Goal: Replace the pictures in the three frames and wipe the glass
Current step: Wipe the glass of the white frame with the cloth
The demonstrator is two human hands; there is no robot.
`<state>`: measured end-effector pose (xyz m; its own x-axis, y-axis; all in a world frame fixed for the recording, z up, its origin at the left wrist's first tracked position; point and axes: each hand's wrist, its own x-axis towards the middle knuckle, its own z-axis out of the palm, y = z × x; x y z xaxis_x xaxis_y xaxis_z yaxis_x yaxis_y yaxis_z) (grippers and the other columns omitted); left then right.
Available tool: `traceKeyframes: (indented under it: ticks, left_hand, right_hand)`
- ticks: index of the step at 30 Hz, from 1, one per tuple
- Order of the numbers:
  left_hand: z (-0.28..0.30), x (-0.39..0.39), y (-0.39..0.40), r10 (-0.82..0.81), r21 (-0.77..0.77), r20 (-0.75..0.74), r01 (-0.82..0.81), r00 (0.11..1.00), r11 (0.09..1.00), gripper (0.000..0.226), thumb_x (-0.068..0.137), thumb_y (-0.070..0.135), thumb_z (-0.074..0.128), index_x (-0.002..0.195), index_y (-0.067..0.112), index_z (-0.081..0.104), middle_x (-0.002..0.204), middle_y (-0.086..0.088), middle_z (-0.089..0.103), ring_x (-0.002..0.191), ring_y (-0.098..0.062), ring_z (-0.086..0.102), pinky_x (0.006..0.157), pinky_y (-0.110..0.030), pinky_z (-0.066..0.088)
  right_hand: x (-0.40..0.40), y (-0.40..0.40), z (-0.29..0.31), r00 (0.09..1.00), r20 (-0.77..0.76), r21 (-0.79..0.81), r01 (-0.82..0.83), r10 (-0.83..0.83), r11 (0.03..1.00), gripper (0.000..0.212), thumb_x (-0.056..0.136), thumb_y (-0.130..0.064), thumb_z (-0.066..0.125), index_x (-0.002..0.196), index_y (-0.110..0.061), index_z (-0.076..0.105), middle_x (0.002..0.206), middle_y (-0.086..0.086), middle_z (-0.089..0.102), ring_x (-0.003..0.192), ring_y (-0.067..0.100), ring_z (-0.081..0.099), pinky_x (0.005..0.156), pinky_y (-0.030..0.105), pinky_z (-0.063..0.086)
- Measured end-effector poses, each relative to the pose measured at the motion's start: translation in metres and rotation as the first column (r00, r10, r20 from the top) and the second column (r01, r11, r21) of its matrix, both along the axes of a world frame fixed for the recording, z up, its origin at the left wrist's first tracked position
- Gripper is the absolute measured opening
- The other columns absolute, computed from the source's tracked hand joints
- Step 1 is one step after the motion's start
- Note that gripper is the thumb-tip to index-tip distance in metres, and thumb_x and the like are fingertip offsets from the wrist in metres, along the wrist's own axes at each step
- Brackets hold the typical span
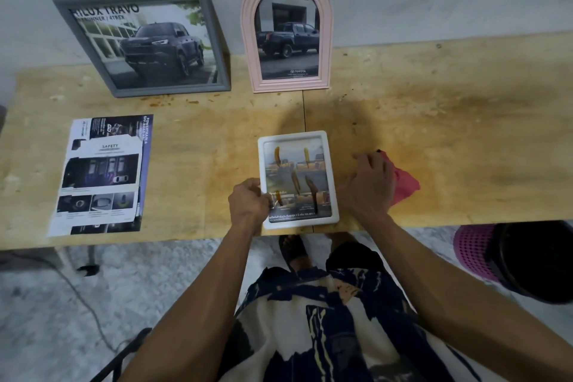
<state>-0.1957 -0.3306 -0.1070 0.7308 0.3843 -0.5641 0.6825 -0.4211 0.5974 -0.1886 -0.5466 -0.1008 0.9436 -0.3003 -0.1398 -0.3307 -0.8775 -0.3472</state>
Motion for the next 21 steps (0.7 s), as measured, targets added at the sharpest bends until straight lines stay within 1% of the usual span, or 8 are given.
traceKeyframes:
  ticks: [2, 4, 6, 9, 11, 14, 18, 21]
  left_hand:
    - [-0.001, 0.000, 0.001, -0.006, 0.005, 0.002, 0.006, 1.000, 1.000, 0.020, 0.085, 0.001, 0.071, 0.100, 0.014, 0.068, 0.080, 0.001, 0.065, 0.074, -0.017, 0.058, 0.070, -0.022, 0.044]
    - [-0.002, 0.000, 0.001, -0.014, 0.010, 0.003, 0.014, 1.000, 1.000, 0.019, 0.085, 0.002, 0.071, 0.099, 0.013, 0.068, 0.079, 0.002, 0.066, 0.074, -0.018, 0.060, 0.071, -0.025, 0.047]
    - [-0.002, -0.001, 0.000, -0.022, 0.011, 0.001, 0.022, 1.000, 1.000, 0.018, 0.085, 0.002, 0.071, 0.100, 0.014, 0.068, 0.081, 0.002, 0.067, 0.075, -0.018, 0.060, 0.070, -0.025, 0.047]
    - [0.000, 0.000, 0.001, -0.032, 0.010, 0.003, 0.032, 0.999, 0.999, 0.018, 0.086, 0.004, 0.071, 0.098, 0.016, 0.067, 0.083, 0.001, 0.067, 0.075, -0.017, 0.060, 0.070, -0.022, 0.043]
    - [0.001, 0.000, 0.002, -0.046, 0.009, -0.001, 0.046, 0.999, 0.999, 0.018, 0.086, 0.006, 0.071, 0.097, 0.019, 0.065, 0.084, 0.000, 0.067, 0.077, -0.018, 0.060, 0.071, -0.023, 0.044]
    - [-0.001, -0.002, 0.005, -0.061, 0.001, 0.007, 0.061, 0.998, 0.998, 0.018, 0.086, 0.008, 0.073, 0.097, 0.020, 0.065, 0.086, -0.003, 0.069, 0.081, -0.021, 0.063, 0.076, -0.029, 0.051]
    - [-0.007, -0.002, 0.007, -0.146, 0.049, 0.062, 0.143, 0.987, 0.989, 0.005, 0.092, 0.016, 0.068, 0.097, 0.016, 0.066, 0.079, -0.002, 0.067, 0.076, -0.022, 0.062, 0.069, -0.026, 0.043]
    - [-0.017, -0.003, 0.008, -0.251, 0.185, 0.180, 0.218, 0.951, 0.958, 0.018, 0.096, 0.024, 0.059, 0.102, 0.011, 0.068, 0.084, -0.009, 0.070, 0.081, -0.032, 0.064, 0.068, -0.035, 0.051]
  right_hand:
    - [0.000, -0.014, 0.000, 1.000, -0.027, -0.103, -0.007, 0.004, 0.995, 0.043, 0.082, -0.026, 0.052, 0.125, -0.021, 0.051, 0.137, 0.006, 0.043, 0.124, 0.034, 0.036, 0.097, 0.048, 0.034]
    - [0.000, -0.027, -0.006, 0.988, -0.152, -0.152, -0.021, -0.002, 0.988, 0.043, 0.089, -0.034, 0.051, 0.131, -0.029, 0.043, 0.146, 0.003, 0.029, 0.129, 0.036, 0.025, 0.102, 0.056, 0.026]
    - [-0.001, -0.036, -0.014, 0.954, -0.299, -0.140, -0.026, -0.017, 0.990, 0.047, 0.095, -0.045, 0.044, 0.140, -0.039, 0.031, 0.153, 0.001, 0.017, 0.134, 0.040, 0.015, 0.104, 0.064, 0.021]
    - [-0.005, -0.043, -0.025, 0.918, -0.395, -0.044, 0.016, -0.032, 0.999, 0.053, 0.098, -0.046, 0.037, 0.148, -0.043, 0.021, 0.157, 0.000, 0.010, 0.133, 0.042, 0.014, 0.102, 0.063, 0.030]
    - [-0.009, -0.046, -0.030, 0.933, -0.359, -0.058, -0.030, 0.007, 0.998, 0.056, 0.099, -0.036, 0.041, 0.151, -0.039, 0.020, 0.154, 0.008, 0.014, 0.126, 0.041, 0.023, 0.095, 0.053, 0.036]
    - [-0.009, -0.060, -0.036, 0.958, -0.271, -0.109, -0.126, 0.092, 0.986, 0.058, 0.097, -0.019, 0.046, 0.151, -0.027, 0.028, 0.142, 0.016, 0.032, 0.112, 0.036, 0.036, 0.078, 0.036, 0.026]
    - [0.013, -0.060, -0.025, 0.983, -0.168, 0.171, 0.104, -0.075, 0.980, 0.036, 0.100, -0.020, 0.044, 0.134, -0.013, 0.052, 0.123, 0.017, 0.053, 0.106, 0.040, 0.051, 0.079, 0.036, 0.040]
    - [0.027, -0.037, -0.007, 0.990, -0.040, 0.306, 0.138, -0.133, 0.942, 0.030, 0.102, -0.027, 0.043, 0.120, -0.011, 0.061, 0.105, 0.011, 0.064, 0.090, 0.029, 0.059, 0.069, 0.030, 0.036]
